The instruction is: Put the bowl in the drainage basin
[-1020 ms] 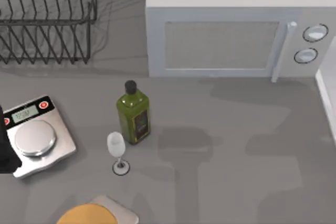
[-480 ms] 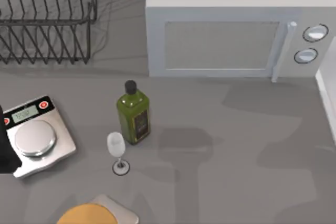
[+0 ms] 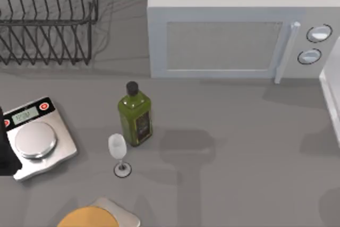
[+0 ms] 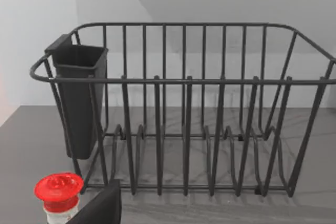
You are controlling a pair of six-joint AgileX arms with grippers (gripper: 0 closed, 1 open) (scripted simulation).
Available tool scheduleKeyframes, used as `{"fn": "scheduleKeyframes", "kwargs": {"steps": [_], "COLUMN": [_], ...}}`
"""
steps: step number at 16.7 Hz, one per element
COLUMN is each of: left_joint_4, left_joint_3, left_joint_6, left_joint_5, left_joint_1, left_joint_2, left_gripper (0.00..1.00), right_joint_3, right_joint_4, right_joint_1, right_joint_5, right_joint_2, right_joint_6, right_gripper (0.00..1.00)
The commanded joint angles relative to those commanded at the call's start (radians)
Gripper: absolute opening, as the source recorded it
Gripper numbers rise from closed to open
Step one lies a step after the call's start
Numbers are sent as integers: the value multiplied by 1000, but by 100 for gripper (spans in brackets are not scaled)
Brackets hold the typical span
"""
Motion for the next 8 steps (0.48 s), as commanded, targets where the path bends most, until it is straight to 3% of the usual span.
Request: {"fn": "scheduleKeyframes", "kwargs": {"steps": [4,8], "left_joint_4": [0,0], "left_joint_3": [0,0], "left_joint_6": [0,0], "left_joint_5": [0,0], "left_joint_1": [0,0], "left_joint_2": [0,0], "left_gripper": [100,100], "right_joint_3": [-41,-70], "right_joint_4": [313,496], "right_joint_1": [-1,3], "right_joint_5": [3,9], "right_joint_2": [247,408], "right_joint_6": [-6,-4], "right_gripper": [0,0]}}
